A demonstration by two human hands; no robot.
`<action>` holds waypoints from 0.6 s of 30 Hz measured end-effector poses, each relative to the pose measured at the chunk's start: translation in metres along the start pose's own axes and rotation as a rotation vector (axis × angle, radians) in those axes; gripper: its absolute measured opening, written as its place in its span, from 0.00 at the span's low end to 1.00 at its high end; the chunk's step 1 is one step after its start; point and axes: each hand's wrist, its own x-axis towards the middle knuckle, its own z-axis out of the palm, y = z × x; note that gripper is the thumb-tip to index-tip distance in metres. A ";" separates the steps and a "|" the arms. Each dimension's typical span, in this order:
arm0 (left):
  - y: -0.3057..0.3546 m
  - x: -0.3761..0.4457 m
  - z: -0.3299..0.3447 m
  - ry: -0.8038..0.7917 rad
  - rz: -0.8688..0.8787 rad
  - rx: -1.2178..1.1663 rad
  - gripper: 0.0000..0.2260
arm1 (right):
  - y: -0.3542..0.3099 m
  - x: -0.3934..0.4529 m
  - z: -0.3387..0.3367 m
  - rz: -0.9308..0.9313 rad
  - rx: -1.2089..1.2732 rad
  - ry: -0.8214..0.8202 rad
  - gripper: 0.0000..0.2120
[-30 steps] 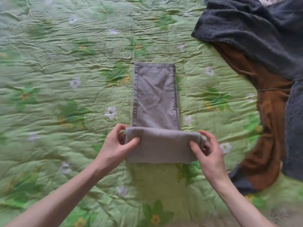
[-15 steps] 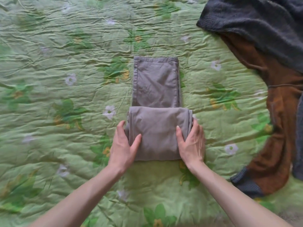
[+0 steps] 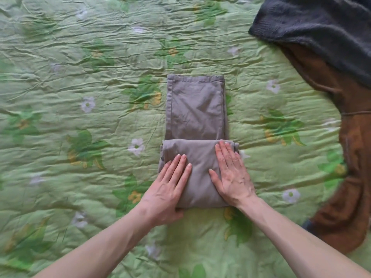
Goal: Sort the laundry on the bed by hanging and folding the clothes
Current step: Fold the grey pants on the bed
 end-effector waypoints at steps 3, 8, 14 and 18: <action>0.019 0.004 -0.010 -0.085 -0.083 0.111 0.42 | -0.003 0.000 -0.006 0.000 0.013 0.008 0.34; 0.041 0.004 -0.005 -0.073 -0.194 0.030 0.33 | 0.001 -0.015 -0.016 -0.196 -0.001 0.010 0.36; 0.037 0.002 -0.041 -0.189 -0.169 -0.012 0.40 | 0.023 -0.044 -0.049 -0.397 -0.112 -0.174 0.52; 0.038 0.003 -0.077 -0.253 -0.167 -0.127 0.40 | 0.024 -0.050 -0.073 -0.330 -0.023 -0.124 0.47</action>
